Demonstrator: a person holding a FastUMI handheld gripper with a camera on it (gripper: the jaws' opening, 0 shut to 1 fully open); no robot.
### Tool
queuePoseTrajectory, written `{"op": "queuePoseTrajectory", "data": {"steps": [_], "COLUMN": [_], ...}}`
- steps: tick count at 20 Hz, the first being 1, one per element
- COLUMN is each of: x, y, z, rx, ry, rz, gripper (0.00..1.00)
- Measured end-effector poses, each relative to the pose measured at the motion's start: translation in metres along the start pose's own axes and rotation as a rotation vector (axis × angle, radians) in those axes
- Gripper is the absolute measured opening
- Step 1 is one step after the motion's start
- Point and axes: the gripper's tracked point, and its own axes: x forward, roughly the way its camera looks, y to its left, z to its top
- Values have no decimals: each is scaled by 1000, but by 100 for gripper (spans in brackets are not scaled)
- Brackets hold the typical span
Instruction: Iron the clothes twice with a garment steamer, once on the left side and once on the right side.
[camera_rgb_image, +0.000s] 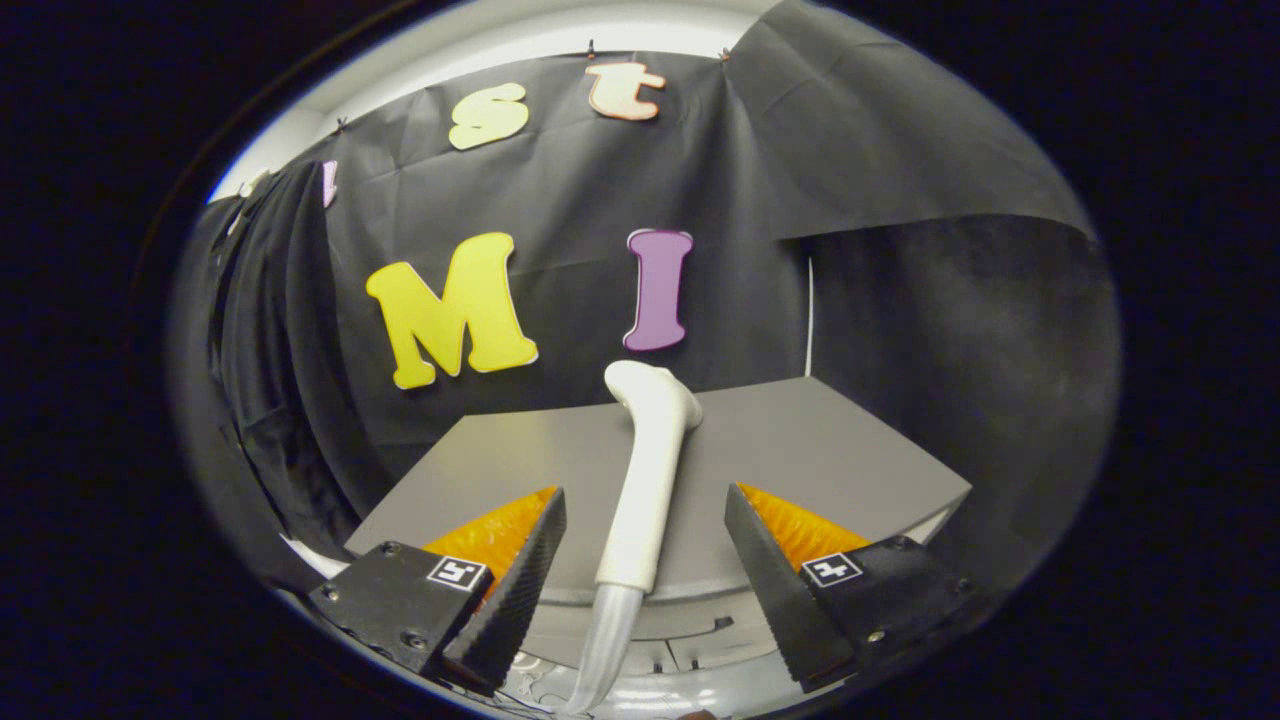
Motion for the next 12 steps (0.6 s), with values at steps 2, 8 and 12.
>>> {"op": "queuePoseTrajectory", "data": {"steps": [2, 8, 12], "x": [25, 76, 95], "y": [-2, -8, -4], "z": [2, -1, -7], "rx": [19, 37, 10], "ry": [58, 190, 250], "rz": [7, 1, -35], "gripper": [99, 94, 81]}}
